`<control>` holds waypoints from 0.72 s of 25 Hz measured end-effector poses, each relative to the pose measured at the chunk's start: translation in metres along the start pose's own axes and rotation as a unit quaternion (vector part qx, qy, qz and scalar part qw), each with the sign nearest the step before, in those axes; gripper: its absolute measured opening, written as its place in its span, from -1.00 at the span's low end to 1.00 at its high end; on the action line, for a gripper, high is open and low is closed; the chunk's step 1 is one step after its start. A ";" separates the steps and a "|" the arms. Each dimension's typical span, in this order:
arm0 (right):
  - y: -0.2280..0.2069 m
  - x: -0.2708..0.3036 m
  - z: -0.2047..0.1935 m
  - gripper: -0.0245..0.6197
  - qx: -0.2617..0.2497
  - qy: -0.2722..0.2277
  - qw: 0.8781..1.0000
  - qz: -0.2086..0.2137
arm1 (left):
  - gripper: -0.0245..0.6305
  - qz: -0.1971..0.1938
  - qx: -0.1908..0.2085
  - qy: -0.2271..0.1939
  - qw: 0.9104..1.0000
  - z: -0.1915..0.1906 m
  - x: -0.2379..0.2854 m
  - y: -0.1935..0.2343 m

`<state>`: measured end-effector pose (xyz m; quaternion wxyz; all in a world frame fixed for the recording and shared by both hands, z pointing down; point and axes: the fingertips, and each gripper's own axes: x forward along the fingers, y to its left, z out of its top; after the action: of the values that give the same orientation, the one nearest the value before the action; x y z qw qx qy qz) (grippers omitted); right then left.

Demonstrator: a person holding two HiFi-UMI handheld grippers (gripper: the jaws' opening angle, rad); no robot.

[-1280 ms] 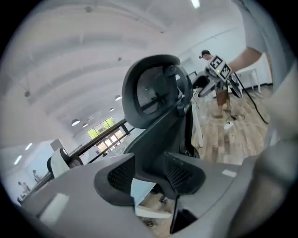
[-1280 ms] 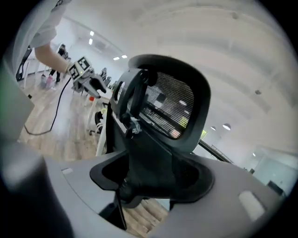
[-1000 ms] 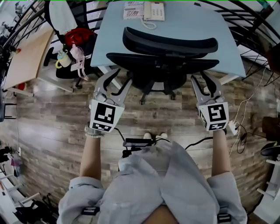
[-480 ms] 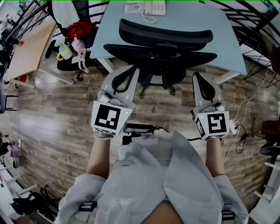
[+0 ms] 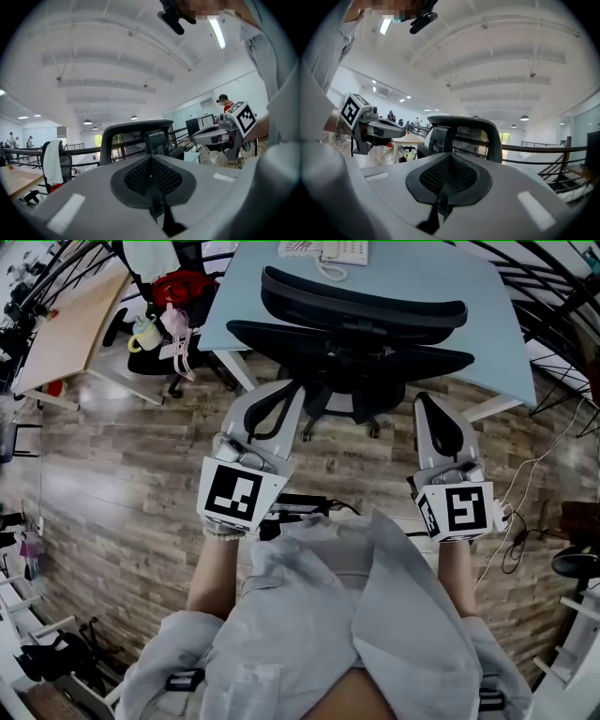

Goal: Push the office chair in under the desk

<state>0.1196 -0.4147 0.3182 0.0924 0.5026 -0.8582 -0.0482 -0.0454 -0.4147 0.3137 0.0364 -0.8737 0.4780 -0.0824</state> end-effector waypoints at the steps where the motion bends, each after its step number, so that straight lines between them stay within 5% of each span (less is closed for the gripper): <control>1: 0.000 0.001 0.000 -0.90 -0.001 0.001 1.000 0.002 | -0.92 0.002 0.000 0.002 1.000 -0.001 0.000 0.001; 18: -0.003 0.012 -0.003 -0.90 -0.004 0.007 1.000 0.005 | -0.92 -0.014 -0.002 0.007 1.000 -0.006 0.010 -0.002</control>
<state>0.1165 -0.4267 0.3222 0.1005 0.4981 -0.8599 -0.0483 -0.0397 -0.4222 0.3210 0.0306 -0.8799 0.4659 -0.0878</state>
